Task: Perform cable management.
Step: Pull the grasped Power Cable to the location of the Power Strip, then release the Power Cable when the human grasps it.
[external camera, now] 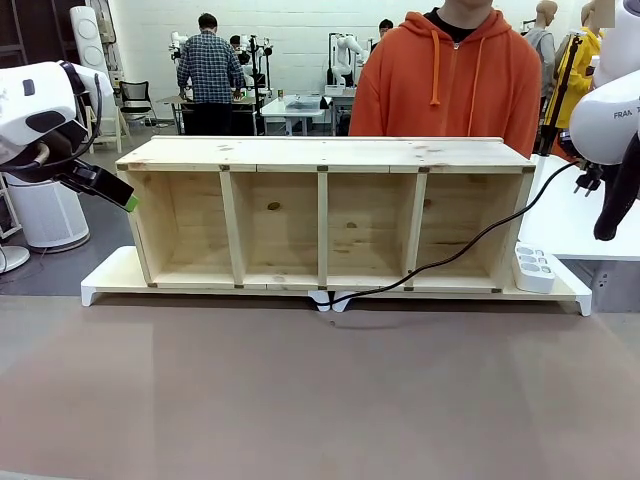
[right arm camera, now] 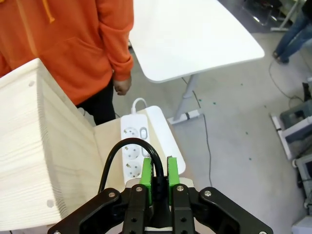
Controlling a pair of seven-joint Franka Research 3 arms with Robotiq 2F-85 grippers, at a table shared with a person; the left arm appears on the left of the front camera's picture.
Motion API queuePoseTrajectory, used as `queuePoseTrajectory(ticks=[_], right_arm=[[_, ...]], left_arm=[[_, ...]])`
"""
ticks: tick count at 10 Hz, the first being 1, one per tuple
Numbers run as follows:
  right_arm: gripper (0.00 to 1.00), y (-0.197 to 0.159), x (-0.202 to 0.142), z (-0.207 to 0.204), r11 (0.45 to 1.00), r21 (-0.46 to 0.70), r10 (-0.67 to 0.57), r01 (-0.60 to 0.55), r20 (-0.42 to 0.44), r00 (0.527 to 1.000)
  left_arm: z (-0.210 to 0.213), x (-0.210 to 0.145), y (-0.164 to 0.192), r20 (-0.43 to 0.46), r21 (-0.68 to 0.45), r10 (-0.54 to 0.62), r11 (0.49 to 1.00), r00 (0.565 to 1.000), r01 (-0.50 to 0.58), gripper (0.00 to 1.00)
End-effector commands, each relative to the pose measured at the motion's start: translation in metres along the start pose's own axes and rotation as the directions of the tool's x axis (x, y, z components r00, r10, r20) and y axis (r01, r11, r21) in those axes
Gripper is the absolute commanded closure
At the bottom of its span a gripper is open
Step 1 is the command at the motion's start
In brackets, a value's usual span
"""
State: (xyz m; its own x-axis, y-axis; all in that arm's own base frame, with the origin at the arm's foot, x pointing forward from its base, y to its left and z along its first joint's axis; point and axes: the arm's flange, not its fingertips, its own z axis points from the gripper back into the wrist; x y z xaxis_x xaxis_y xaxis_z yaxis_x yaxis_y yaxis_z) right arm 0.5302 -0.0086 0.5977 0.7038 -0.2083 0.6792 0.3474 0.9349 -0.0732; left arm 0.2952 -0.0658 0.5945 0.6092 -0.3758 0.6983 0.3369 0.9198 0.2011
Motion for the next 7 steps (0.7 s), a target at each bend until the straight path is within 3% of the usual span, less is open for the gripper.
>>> queuePoseTrajectory(ticks=[1,7], right_arm=[[0.84,-0.0050,0.0031,-0.0001,0.998,0.056,0.019,-0.019,0.003,1.000],[0.84,-0.0011,0.0009,0.0004,1.000,0.011,0.013,-0.013,0.001,1.000]], left_arm=[[-0.0004,0.0005,0.0003,0.005,0.002,0.001,1.000,1.000,-0.001,0.00],[-0.0004,0.0005,0.0003,0.005,0.002,0.001,1.000,1.000,-0.001,0.00]])
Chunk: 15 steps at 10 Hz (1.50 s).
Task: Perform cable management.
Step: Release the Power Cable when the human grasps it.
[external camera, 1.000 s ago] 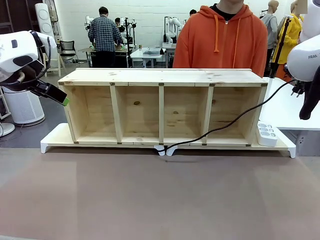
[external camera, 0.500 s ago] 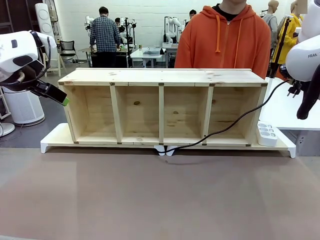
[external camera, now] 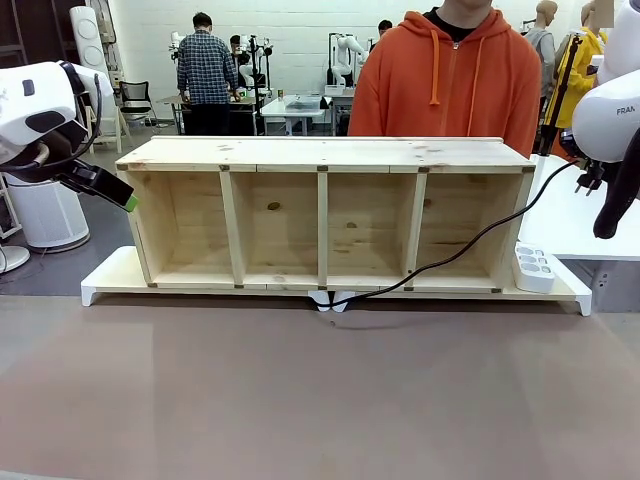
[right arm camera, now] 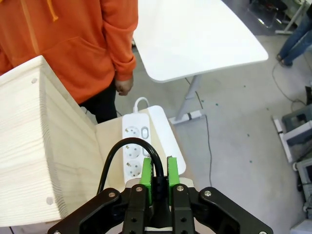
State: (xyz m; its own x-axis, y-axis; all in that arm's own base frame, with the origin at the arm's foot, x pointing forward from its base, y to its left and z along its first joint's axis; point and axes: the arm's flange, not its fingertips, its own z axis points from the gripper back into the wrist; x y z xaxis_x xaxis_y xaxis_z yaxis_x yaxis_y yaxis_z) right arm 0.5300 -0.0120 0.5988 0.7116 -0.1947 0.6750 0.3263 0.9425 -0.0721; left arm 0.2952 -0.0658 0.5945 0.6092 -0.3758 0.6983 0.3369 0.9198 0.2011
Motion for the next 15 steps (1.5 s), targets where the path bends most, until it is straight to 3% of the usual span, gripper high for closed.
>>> queuePoseTrajectory(ticks=[1,13,14,15], right_arm=[[0.84,0.0022,-0.0003,0.0004,1.000,-0.005,-0.003,0.003,0.005,1.000],[0.84,0.0022,-0.0003,0.0004,1.000,-0.005,-0.003,0.003,0.005,1.000],[0.79,0.0000,-0.0001,-0.0001,1.000,0.000,0.000,0.000,0.000,1.000],[0.65,0.0001,-0.0015,0.0007,1.000,0.000,0.010,-0.010,-0.020,1.000]], left_arm=[[-0.0004,0.0005,0.0003,0.005,0.002,0.001,1.000,1.000,-0.001,0.00],[-0.0004,0.0005,0.0003,0.005,0.002,0.001,1.000,1.000,-0.001,0.00],[-0.0004,0.0005,0.0003,0.005,0.002,0.001,1.000,1.000,-0.001,0.00],[-0.0004,0.0005,0.0003,0.005,0.002,0.001,1.000,1.000,-0.001,0.00]])
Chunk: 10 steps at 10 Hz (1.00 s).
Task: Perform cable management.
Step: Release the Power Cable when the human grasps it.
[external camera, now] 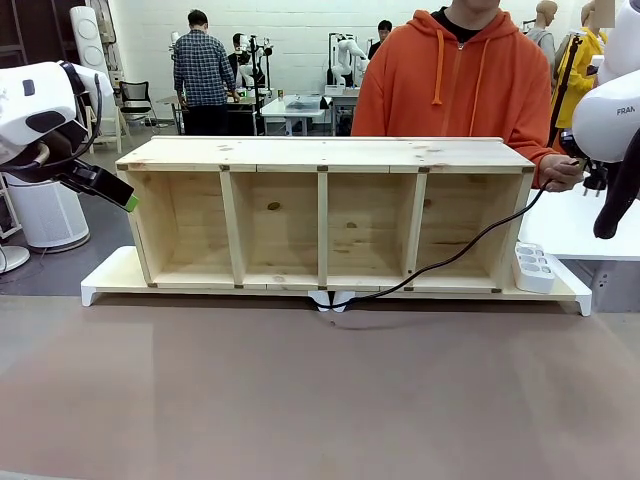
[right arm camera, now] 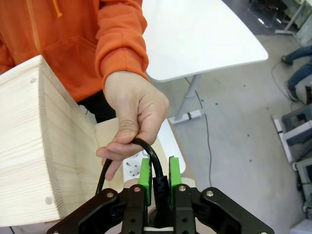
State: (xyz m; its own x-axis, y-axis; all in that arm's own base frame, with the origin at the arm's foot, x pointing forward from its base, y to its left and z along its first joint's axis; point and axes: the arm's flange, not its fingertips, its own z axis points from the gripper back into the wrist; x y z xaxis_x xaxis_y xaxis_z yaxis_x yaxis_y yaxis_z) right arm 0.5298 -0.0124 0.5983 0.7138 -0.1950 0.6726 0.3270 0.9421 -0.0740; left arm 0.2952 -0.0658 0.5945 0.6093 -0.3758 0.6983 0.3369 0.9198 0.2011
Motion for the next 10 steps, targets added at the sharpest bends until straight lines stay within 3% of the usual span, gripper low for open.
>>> queuePoseTrajectory(ticks=[1,2,3,4,5,6,7,8,10], right_arm=[[0.60,0.0002,-0.0002,0.0021,1.000,-0.005,0.010,-0.010,-0.025,1.000],[0.45,-0.0004,0.0017,0.0023,1.000,-0.006,0.010,-0.010,-0.030,0.999],[0.40,-0.0011,0.0012,0.0018,1.000,-0.011,0.012,-0.013,-0.036,0.999],[0.26,-0.0017,0.0010,0.0011,1.000,-0.009,0.010,-0.011,-0.041,0.999],[0.20,-0.0022,0.0011,0.0008,1.000,-0.008,0.014,-0.014,-0.042,0.999],[0.06,-0.0028,0.0014,0.0006,1.000,-0.005,0.016,-0.016,-0.048,0.999],[0.01,-0.0034,0.0016,0.0005,1.000,-0.004,0.016,-0.016,-0.049,0.999],[0.00,-0.0040,-0.0004,0.0005,1.000,0.018,0.016,-0.015,-0.008,1.000],[0.00,-0.0028,-0.0023,-0.0024,1.000,-0.015,0.006,-0.007,-0.028,1.000]], left_arm=[[-0.0004,0.0005,0.0003,0.006,0.002,0.001,1.000,1.000,-0.001,0.00],[-0.0004,0.0005,0.0003,0.006,0.002,0.001,1.000,1.000,-0.001,0.00],[-0.0004,0.0005,0.0003,0.006,0.002,0.001,1.000,1.000,-0.001,0.00],[-0.0004,0.0005,0.0003,0.006,0.002,0.001,1.000,1.000,-0.001,0.00],[-0.0004,0.0005,0.0003,0.006,0.002,0.001,1.000,1.000,-0.001,0.00],[-0.0004,0.0005,0.0003,0.006,0.002,0.001,1.000,1.000,-0.001,0.00],[-0.0004,0.0005,0.0003,0.006,0.002,0.001,1.000,1.000,-0.001,0.00],[-0.0004,0.0005,0.0003,0.006,0.002,0.001,1.000,1.000,-0.001,0.00],[-0.0004,0.0005,0.0003,0.006,0.002,0.001,1.000,1.000,-0.001,0.00]])
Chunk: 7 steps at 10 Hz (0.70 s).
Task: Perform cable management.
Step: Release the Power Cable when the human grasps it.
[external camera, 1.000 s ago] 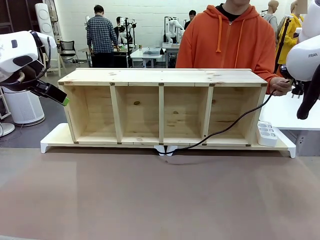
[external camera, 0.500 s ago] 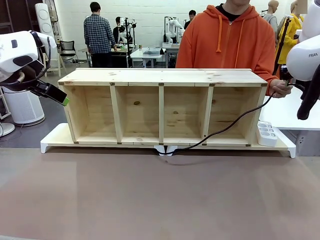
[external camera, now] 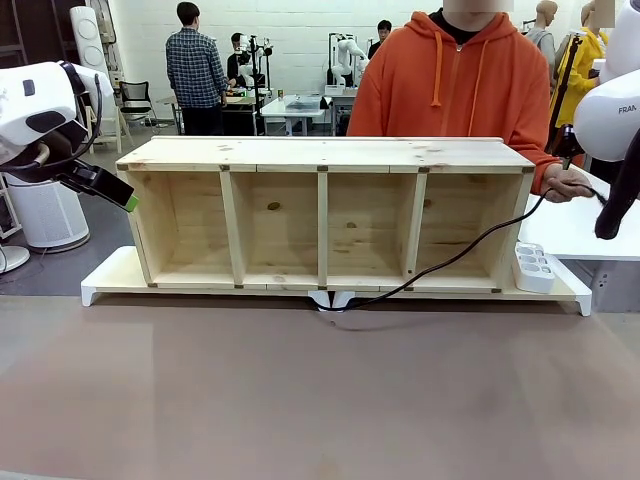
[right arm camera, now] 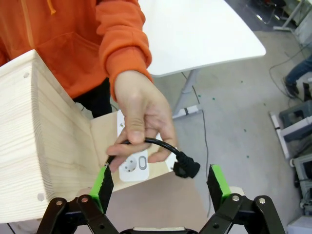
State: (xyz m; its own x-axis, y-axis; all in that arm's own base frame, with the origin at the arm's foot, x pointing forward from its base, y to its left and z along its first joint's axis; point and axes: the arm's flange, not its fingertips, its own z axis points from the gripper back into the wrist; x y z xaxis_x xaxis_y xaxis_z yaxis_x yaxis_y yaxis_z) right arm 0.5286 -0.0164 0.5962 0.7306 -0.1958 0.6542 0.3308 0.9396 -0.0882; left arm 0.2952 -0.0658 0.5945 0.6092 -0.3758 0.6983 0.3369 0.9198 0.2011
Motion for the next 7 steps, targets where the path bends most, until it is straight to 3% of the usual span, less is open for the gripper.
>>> queuePoseTrajectory(ticks=[1,7], right_arm=[[0.00,0.0013,-0.0008,-0.0005,1.000,-0.001,0.000,0.000,-0.004,1.000],[0.00,0.0013,-0.0008,-0.0005,1.000,-0.001,0.000,0.000,-0.004,1.000]], left_arm=[[-0.0004,0.0005,0.0003,0.006,0.002,0.001,1.000,1.000,-0.001,0.00],[-0.0004,0.0005,0.0003,0.006,0.002,0.001,1.000,1.000,-0.001,0.00]])
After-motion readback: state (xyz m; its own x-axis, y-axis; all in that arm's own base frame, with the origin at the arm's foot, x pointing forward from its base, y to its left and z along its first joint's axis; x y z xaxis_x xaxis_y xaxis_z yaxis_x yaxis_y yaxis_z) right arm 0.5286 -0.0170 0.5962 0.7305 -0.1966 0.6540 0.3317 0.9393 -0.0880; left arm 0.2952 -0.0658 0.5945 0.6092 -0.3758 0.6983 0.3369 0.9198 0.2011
